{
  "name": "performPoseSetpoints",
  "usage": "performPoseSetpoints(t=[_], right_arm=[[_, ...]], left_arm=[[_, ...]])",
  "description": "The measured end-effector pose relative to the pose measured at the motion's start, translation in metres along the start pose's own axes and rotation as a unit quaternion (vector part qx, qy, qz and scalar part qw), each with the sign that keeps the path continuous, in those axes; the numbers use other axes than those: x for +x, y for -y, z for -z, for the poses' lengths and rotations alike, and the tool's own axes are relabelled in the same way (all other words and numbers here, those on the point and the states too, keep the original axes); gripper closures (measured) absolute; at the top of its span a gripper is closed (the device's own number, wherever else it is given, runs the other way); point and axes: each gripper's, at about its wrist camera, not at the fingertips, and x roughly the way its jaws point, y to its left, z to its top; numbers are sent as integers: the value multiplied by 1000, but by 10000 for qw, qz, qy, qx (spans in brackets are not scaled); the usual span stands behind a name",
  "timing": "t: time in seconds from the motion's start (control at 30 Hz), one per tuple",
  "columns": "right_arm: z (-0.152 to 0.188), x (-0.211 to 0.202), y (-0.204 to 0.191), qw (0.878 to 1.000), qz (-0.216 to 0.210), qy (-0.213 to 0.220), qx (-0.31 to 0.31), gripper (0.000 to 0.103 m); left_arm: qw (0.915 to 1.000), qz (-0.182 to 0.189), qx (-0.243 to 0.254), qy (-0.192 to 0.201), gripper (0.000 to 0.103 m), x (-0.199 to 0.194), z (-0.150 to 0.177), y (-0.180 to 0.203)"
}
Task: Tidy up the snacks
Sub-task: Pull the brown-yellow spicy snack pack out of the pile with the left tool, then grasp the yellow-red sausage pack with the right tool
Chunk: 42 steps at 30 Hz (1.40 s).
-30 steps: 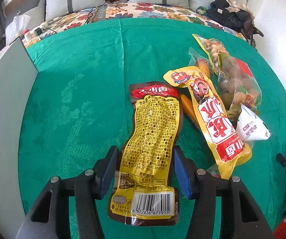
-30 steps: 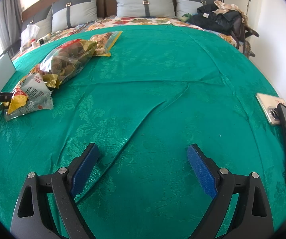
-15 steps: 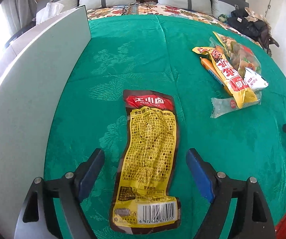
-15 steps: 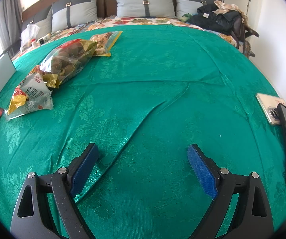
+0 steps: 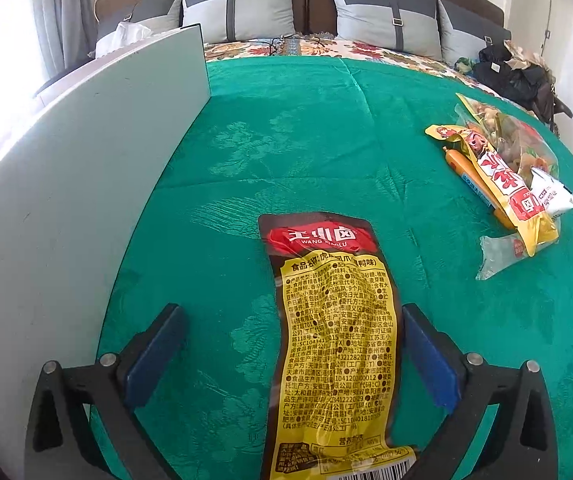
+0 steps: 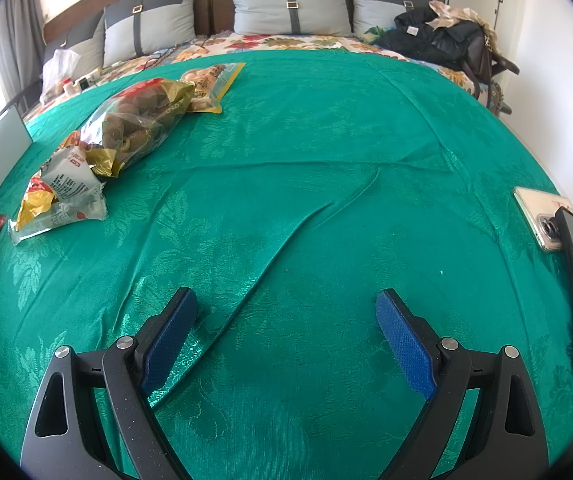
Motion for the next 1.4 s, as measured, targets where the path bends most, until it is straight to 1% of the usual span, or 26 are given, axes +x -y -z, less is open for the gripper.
performPoseSetpoints(t=[0.37,0.43,0.47,0.5,0.57,0.6,0.63,0.7,0.73,0.77,0.83,0.9,0.97,1.0,1.03,1.13,1.17,1.3,1.4], right_arm=[[0,-1,0,10000,-4,6,3,9],[-2,-3,-8,9999,66,-105,-43,11],[-7,-8,-16,9999,-26,-126,-55,12],[-14,-19,-27,9996,-267,17,-95,12],[-33,-45,-62,9954,-835,390,-279,12],[-46,-54,-82,9913,-1170,458,-396,11],[-59,-60,-105,9854,-1563,426,-523,11],[-85,-55,-146,9722,-2204,114,-779,11],[-97,-45,-166,9674,-2351,-147,-928,13],[-107,-29,-184,9648,-2361,-446,-1072,13],[-121,8,-208,9672,-2025,-945,-1211,14],[-126,40,-219,9675,-1718,-1376,-1243,14],[-125,62,-223,9666,-1397,-1715,-1296,20],[-123,68,-223,9672,-1234,-1778,-1332,31],[-123,70,-223,9691,-1086,-1741,-1371,52],[-123,67,-214,9703,-1324,-1763,-995,56],[-123,61,-211,9702,-1481,-1679,-930,66],[-127,29,-197,9711,-1876,-1277,-743,66],[-126,-1,-174,9717,-2097,-929,-560,66]], left_arm=[[10000,1,0,1,0,0,0,0],[10000,2,-1,3,0,0,0,0],[10000,1,0,2,0,0,0,0],[10000,4,-2,2,0,0,0,-1],[10000,3,-1,2,0,0,0,0],[10000,3,-1,2,0,0,0,-1],[10000,3,-1,2,0,0,0,-1],[10000,4,-1,3,0,0,0,-1],[10000,4,-1,3,0,0,0,-1],[10000,5,-2,3,0,0,0,-1],[10000,5,-2,3,0,0,0,-1],[10000,6,-2,4,0,0,0,-1],[10000,7,-3,4,0,0,0,-1],[10000,8,-3,4,0,0,0,-1],[10000,10,-5,4,0,0,0,-1],[10000,7,-3,4,0,0,0,-1],[10000,7,-3,4,0,0,0,-1],[10000,6,-2,5,0,0,0,-1],[10000,8,-3,5,0,0,0,-1]])
